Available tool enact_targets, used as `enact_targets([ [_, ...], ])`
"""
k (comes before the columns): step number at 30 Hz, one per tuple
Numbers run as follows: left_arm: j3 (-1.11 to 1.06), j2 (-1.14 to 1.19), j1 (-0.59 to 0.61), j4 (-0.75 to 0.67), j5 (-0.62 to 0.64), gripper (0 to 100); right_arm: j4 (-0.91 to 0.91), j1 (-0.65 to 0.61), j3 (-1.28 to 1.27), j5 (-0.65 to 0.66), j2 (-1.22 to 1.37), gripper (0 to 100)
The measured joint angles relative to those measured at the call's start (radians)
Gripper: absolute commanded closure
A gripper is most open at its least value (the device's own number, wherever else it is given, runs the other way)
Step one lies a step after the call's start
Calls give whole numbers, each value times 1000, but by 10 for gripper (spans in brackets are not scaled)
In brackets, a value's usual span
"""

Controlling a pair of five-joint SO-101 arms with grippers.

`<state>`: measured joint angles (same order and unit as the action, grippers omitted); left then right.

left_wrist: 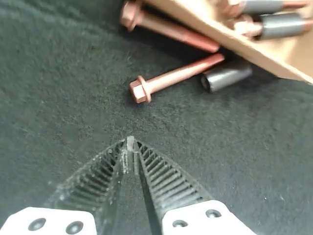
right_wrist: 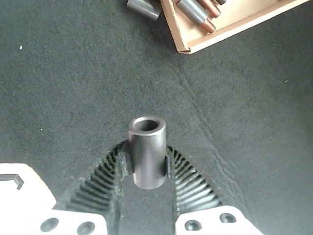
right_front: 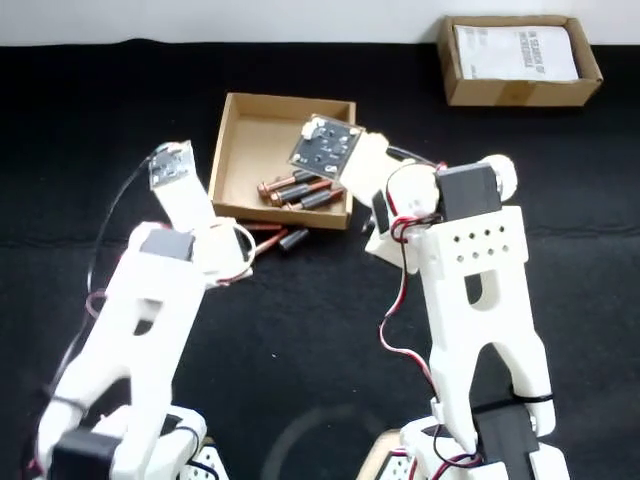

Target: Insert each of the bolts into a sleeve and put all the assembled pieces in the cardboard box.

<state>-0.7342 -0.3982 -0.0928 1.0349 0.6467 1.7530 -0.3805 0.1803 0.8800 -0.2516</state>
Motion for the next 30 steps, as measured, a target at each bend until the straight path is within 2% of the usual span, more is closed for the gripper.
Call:
enact_targets([
  [11,201,434,0,0,91,991,0,0,0,-35,0,991],
  [20,479,747,-2,12,118,991,0,0,-44,-80,-57,991],
  [27,726,907,75,41,118,991,0,-12,-150,-80,-157,991],
  [30,824,965,130,41,167,991,0,-12,-187,-71,-169,991],
])
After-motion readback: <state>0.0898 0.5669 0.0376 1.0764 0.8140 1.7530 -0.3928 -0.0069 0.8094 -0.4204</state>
